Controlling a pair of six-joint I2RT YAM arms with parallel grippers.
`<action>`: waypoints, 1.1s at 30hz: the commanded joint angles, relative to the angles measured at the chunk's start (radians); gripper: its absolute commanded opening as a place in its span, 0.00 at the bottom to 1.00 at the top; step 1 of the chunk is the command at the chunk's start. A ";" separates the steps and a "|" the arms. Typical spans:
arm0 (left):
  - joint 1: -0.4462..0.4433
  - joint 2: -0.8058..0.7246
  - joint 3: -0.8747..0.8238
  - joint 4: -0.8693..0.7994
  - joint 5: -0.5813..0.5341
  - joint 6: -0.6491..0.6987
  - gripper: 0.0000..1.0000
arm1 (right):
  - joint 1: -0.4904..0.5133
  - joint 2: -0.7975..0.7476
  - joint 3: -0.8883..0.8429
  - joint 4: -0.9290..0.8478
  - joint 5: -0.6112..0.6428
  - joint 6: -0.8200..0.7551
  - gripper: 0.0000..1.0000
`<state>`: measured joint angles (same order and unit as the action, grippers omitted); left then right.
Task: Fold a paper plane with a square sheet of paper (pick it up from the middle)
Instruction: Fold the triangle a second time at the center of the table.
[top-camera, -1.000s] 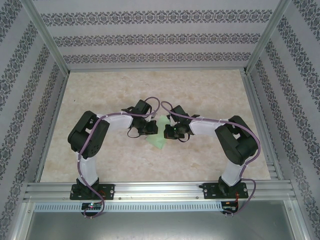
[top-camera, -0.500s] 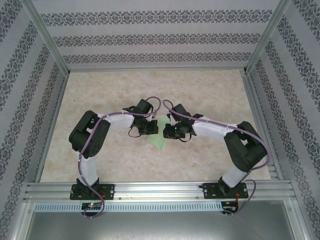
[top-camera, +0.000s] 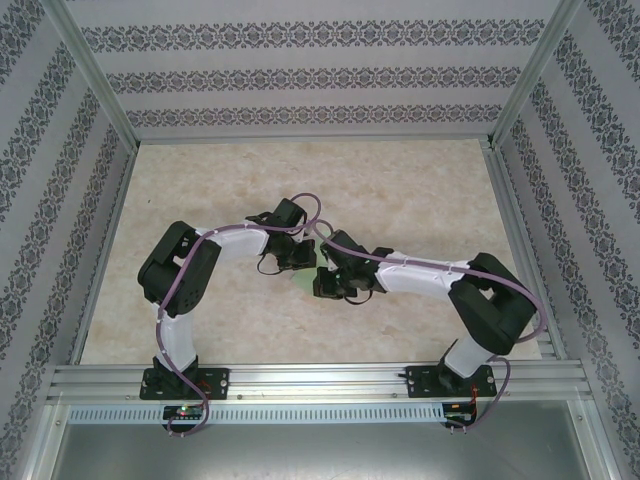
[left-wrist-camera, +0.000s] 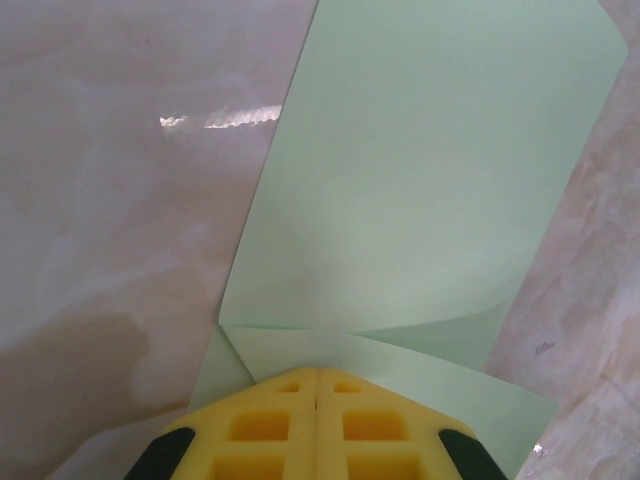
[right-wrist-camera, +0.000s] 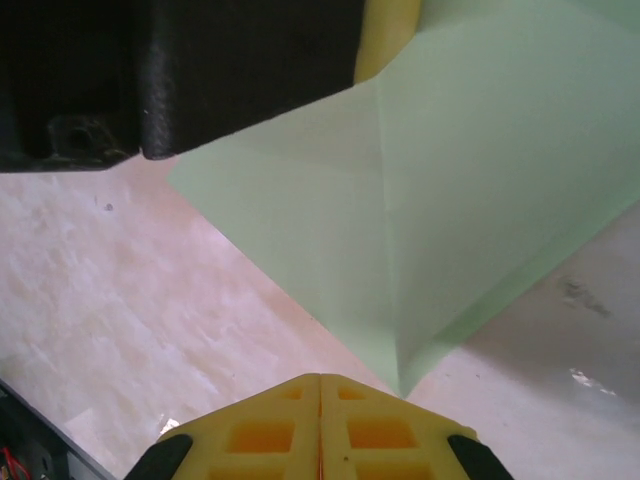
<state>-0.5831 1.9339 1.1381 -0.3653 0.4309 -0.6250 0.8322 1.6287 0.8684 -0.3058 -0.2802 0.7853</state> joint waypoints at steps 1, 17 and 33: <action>-0.020 0.067 -0.046 -0.083 -0.094 -0.014 0.05 | 0.014 0.044 0.048 0.019 0.047 0.034 0.07; -0.022 0.075 -0.054 -0.074 -0.087 -0.018 0.05 | -0.007 0.091 0.084 -0.009 0.063 0.008 0.07; -0.023 0.082 -0.056 -0.075 -0.092 -0.030 0.04 | -0.019 0.121 0.065 -0.052 0.061 -0.015 0.08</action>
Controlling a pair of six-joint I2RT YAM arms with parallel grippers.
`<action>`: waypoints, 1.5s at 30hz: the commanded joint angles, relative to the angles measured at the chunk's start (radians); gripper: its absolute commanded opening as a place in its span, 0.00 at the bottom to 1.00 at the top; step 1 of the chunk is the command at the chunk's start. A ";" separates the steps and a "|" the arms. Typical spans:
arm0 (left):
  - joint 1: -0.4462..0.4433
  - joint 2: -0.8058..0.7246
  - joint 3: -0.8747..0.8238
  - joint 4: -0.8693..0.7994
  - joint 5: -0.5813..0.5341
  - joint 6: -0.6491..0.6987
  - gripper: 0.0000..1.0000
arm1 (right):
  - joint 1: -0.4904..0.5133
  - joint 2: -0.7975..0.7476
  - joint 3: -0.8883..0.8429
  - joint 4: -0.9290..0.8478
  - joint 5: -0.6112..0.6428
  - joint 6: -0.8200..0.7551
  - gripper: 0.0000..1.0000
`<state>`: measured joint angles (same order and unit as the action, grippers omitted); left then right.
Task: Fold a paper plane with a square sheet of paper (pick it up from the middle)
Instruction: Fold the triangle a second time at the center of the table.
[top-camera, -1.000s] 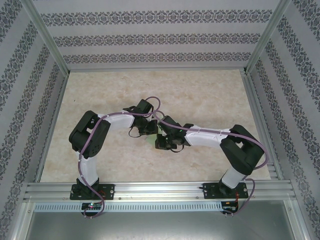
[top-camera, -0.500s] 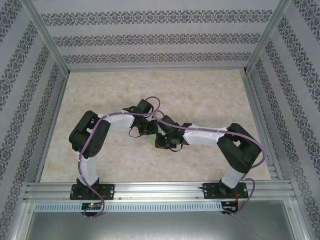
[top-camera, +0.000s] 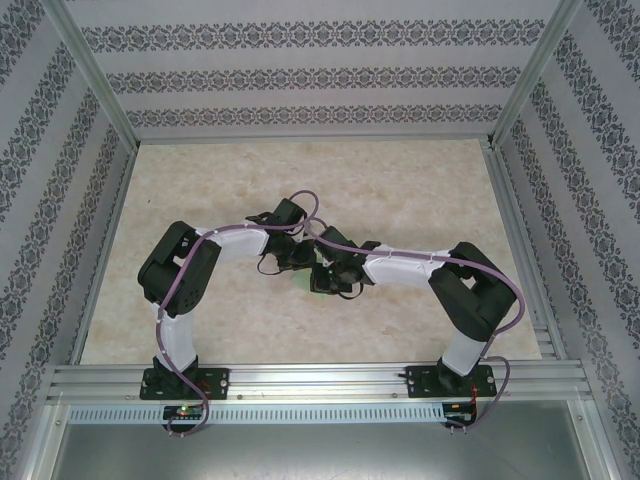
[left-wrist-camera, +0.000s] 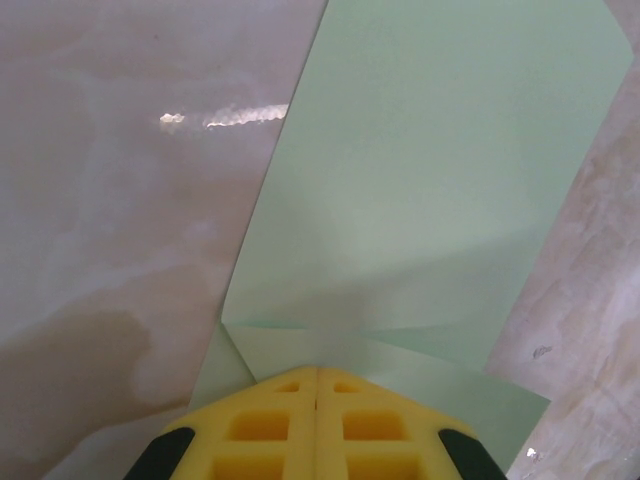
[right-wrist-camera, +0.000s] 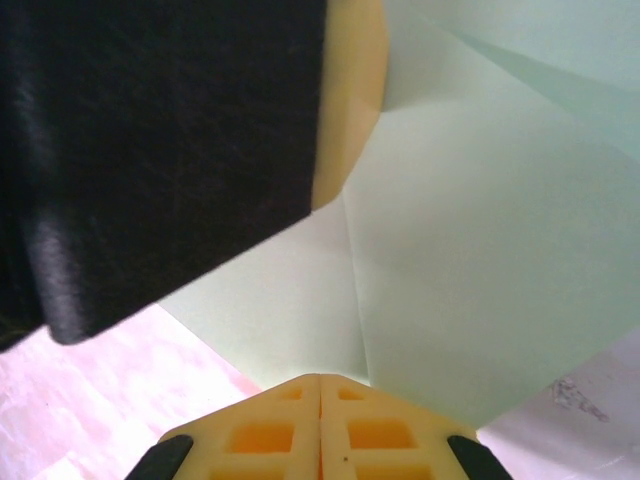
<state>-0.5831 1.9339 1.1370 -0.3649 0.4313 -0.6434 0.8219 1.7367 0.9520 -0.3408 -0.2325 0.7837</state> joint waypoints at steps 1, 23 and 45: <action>-0.022 0.082 -0.055 -0.075 -0.094 -0.013 0.04 | -0.009 0.011 -0.022 -0.018 0.015 -0.014 0.07; -0.022 0.088 -0.052 -0.085 -0.102 -0.019 0.04 | -0.007 0.021 -0.081 -0.014 -0.006 -0.023 0.07; -0.022 0.094 -0.055 -0.081 -0.090 -0.018 0.03 | -0.021 -0.167 -0.133 0.012 -0.016 -0.051 0.09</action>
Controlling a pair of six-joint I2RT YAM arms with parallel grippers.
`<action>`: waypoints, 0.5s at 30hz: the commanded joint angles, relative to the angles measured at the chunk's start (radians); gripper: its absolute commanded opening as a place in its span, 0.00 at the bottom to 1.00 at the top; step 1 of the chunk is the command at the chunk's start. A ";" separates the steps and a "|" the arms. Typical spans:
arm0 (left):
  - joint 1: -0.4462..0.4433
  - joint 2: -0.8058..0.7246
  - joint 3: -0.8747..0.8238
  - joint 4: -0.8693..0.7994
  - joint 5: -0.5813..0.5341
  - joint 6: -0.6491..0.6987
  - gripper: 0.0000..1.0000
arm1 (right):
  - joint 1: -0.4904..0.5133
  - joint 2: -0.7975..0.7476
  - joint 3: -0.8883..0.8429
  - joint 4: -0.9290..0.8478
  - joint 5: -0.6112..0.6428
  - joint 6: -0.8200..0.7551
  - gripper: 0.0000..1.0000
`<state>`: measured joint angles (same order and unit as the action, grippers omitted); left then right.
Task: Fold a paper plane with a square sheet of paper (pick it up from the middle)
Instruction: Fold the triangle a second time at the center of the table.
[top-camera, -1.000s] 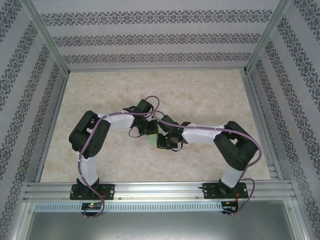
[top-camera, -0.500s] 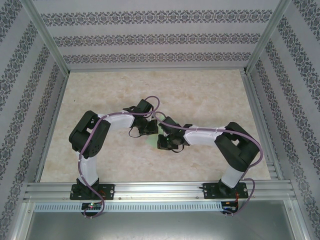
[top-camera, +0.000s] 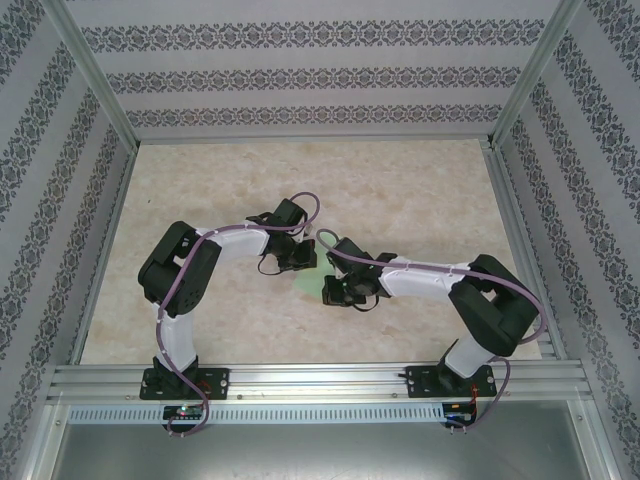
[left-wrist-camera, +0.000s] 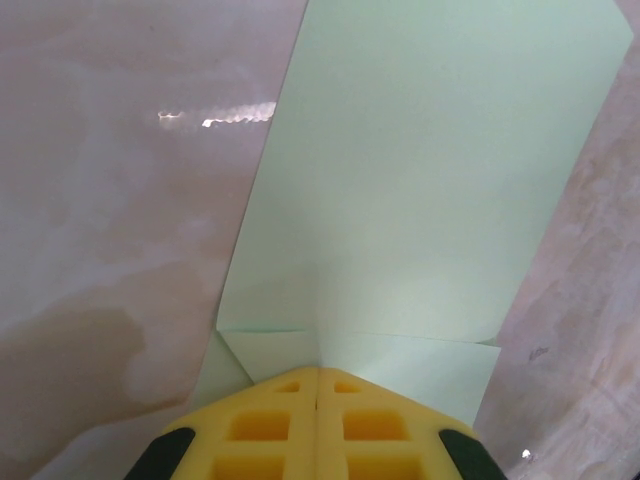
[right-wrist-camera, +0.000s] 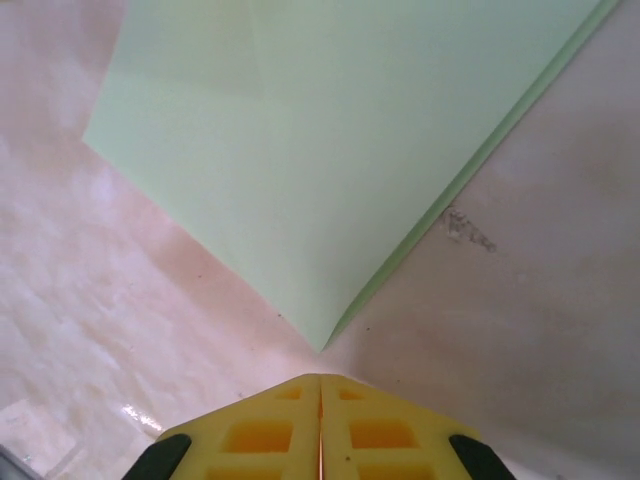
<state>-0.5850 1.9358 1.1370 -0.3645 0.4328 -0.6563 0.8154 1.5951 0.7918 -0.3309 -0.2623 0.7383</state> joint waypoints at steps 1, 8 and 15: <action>-0.020 0.092 -0.056 -0.080 -0.091 -0.004 0.03 | -0.017 -0.021 0.037 0.010 0.017 -0.001 0.09; -0.020 0.092 -0.055 -0.079 -0.081 -0.005 0.03 | -0.022 0.076 0.123 0.049 0.023 0.010 0.08; -0.020 0.094 -0.060 -0.074 -0.082 -0.012 0.03 | -0.031 0.141 0.132 0.049 0.041 0.012 0.07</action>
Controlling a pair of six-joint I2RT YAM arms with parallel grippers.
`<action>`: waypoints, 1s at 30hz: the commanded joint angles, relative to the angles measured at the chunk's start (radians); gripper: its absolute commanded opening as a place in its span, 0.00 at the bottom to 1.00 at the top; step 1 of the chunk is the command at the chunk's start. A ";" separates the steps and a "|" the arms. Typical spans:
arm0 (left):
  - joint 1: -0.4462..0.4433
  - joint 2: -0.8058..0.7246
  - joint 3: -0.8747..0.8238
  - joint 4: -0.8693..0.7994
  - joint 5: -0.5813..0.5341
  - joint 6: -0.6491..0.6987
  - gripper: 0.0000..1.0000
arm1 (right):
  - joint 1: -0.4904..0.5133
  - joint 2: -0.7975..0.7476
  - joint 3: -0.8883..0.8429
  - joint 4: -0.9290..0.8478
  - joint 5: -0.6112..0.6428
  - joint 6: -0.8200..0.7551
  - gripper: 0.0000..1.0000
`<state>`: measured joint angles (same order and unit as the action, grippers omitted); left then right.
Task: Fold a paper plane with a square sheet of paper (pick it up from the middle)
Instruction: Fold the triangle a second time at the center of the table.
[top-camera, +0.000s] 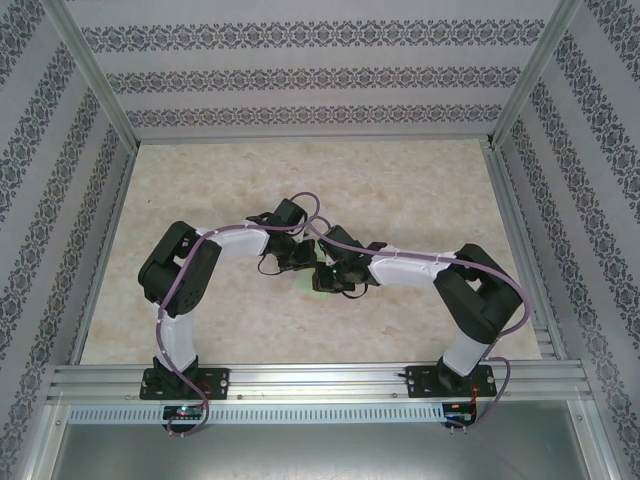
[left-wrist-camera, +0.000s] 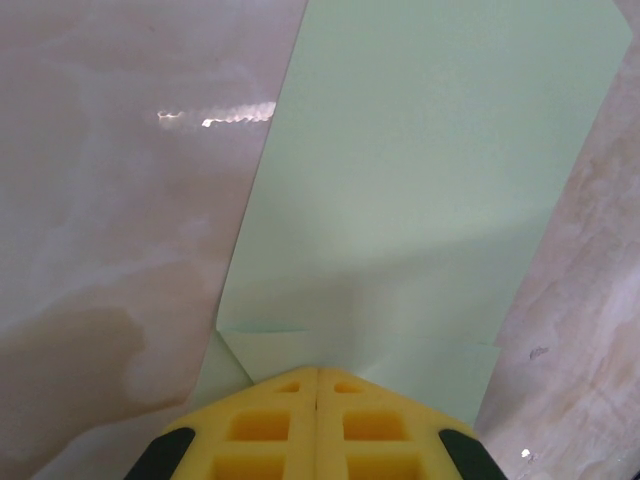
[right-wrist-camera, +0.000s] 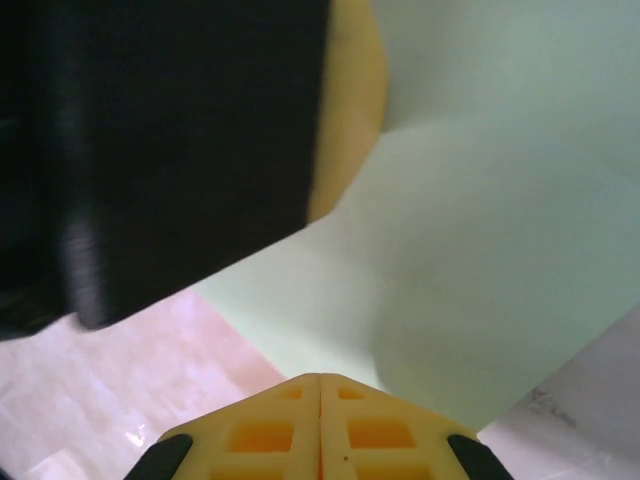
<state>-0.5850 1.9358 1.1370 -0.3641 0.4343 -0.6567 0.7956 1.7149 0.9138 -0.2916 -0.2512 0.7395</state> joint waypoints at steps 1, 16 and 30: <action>-0.020 0.094 -0.061 -0.073 -0.084 -0.013 0.03 | -0.012 0.024 0.004 0.012 0.030 0.011 0.07; -0.020 0.103 -0.055 -0.073 -0.092 -0.020 0.03 | 0.010 -0.083 -0.181 -0.003 -0.049 0.005 0.07; -0.022 0.099 -0.048 -0.069 -0.070 -0.017 0.03 | -0.022 -0.051 -0.035 0.040 0.015 0.018 0.07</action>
<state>-0.5850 1.9385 1.1374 -0.3622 0.4400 -0.6640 0.7826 1.6150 0.8482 -0.2672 -0.2527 0.7544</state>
